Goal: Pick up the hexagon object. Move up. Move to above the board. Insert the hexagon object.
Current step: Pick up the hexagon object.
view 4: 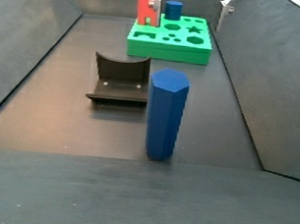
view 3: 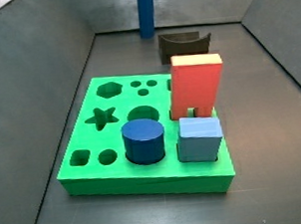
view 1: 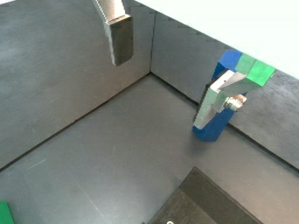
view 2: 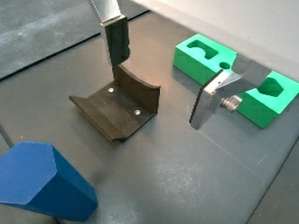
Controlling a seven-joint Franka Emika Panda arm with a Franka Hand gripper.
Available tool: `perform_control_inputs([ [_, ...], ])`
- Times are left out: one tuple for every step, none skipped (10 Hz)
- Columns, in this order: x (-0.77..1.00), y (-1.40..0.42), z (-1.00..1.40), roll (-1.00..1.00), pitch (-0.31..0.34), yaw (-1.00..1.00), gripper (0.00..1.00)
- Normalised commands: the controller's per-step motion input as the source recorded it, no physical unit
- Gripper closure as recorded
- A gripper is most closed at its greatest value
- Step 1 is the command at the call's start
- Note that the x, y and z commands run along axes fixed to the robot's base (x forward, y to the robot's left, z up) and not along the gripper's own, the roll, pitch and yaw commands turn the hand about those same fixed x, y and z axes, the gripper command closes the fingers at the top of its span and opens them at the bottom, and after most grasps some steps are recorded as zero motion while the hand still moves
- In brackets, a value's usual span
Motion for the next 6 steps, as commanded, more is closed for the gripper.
perform_control_inputs([
  [-0.11,0.29,-0.13,-0.09,-0.091,0.04,0.0],
  [0.31,0.49,-0.18,-0.17,0.0,0.31,0.0],
  [0.37,0.54,-0.16,-0.32,0.0,0.12,0.0],
  [0.51,0.52,-0.18,-0.34,0.024,0.08,0.0],
  [0.56,0.52,-0.15,-0.33,0.05,0.05,0.0],
  [0.52,0.55,-0.13,-0.33,0.043,0.05,0.0],
])
